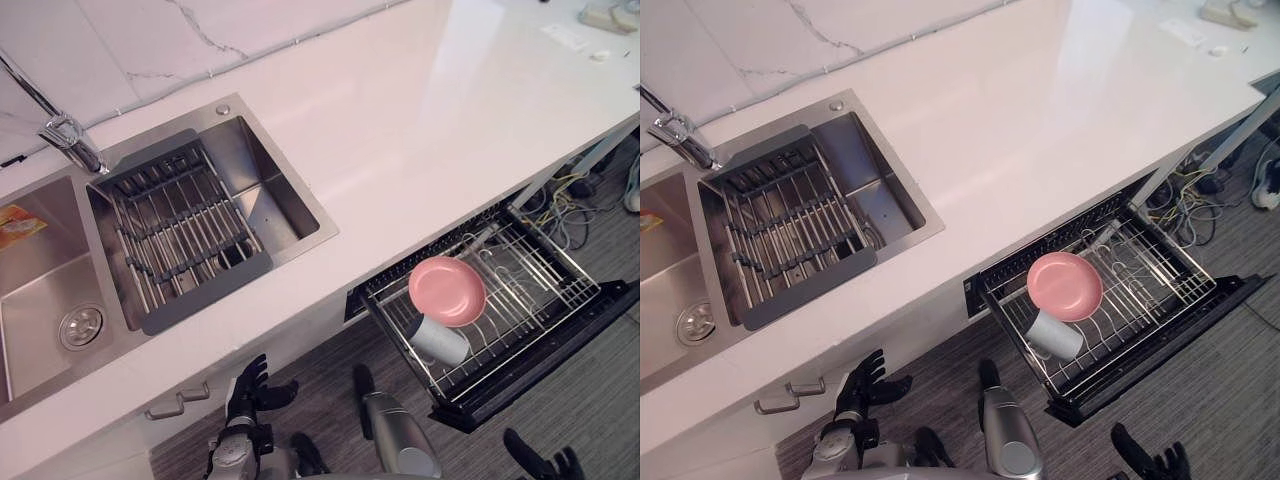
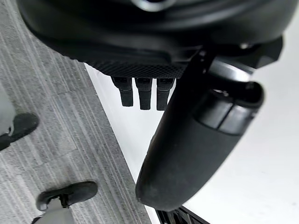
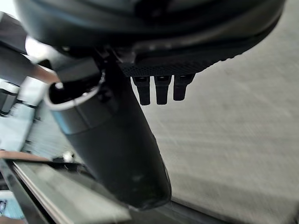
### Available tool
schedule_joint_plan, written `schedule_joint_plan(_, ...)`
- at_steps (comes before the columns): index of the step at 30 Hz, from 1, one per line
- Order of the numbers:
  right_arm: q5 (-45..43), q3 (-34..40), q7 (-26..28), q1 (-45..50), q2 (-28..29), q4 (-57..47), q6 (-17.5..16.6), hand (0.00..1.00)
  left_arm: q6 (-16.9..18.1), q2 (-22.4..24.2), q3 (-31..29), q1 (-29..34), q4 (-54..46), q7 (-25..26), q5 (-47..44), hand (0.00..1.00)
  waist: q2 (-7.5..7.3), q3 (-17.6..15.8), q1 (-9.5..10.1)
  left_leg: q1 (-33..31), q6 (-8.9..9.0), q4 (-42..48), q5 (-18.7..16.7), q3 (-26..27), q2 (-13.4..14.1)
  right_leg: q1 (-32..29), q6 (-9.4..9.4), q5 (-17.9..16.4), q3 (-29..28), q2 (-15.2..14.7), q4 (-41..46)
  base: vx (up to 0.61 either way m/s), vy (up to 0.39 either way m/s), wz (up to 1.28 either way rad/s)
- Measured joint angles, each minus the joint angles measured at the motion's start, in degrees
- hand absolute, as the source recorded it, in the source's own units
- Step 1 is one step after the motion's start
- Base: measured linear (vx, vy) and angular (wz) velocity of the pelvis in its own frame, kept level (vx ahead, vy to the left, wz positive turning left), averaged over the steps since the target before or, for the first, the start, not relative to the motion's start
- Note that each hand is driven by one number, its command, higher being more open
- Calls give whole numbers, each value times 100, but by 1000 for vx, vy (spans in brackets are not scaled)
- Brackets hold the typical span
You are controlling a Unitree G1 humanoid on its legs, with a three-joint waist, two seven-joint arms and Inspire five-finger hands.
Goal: Walk over to the sink, pick up the cup, carry it to the dishwasher, place the cup inside the dishwasher, then close the dishwasher door
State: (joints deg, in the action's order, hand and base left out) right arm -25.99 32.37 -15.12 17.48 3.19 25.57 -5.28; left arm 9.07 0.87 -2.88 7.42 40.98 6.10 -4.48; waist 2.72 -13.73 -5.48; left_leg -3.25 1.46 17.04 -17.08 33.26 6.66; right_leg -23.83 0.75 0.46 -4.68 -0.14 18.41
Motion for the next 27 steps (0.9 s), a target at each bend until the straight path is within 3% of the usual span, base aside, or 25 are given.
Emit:
schedule_joint_plan(2,-369,-328,28,-562,-253,98,0,90,0,-4,27,-114,-6,-5,-3,90,6,-167,78,-119,-15,60,-1,-51,-23,-90,36,41,26,-53,44,-17,-4,11)
schedule_joint_plan(8,-398,-1006,-48,-1132,-887,-94,14,90,9,-90,165,-444,-72,2,-11,90,84,-471,256,-455,-91,70,95,-280,-113,-320,66,68,224,-228,71,-17,-12,22)
schedule_joint_plan(14,-72,-1979,-214,-2344,-1460,-428,176,90,181,-165,363,-632,-305,8,-17,90,336,-631,504,-642,-128,-144,339,-640,-230,-402,54,123,513,-411,14,18,-30,29)
schedule_joint_plan(16,166,-2219,-218,-2837,-1715,-392,303,90,205,-269,370,-637,-295,15,-48,90,340,-663,571,-649,-109,-304,479,-720,-261,-399,18,187,600,-424,-82,22,-71,28)
schedule_joint_plan(19,431,-2606,-276,-3430,-2107,82,531,90,225,-355,421,-638,-243,19,-119,90,342,-714,572,-679,-93,-493,646,-917,-287,-361,-13,310,766,-446,-205,10,-58,28)
schedule_joint_plan(23,1278,-3070,-77,-3558,-2676,778,534,90,233,-453,487,-657,-24,6,-115,90,332,-729,410,-650,-111,-547,747,-1253,-291,-1,-26,458,1052,-485,-586,-23,-24,34)
schedule_joint_plan(27,1749,-3154,225,-3509,-2835,1046,541,90,250,-603,565,-669,61,-3,-108,90,337,-731,290,-687,-81,-497,794,-1583,-296,402,-25,636,1343,-494,-1143,-72,-1,42)
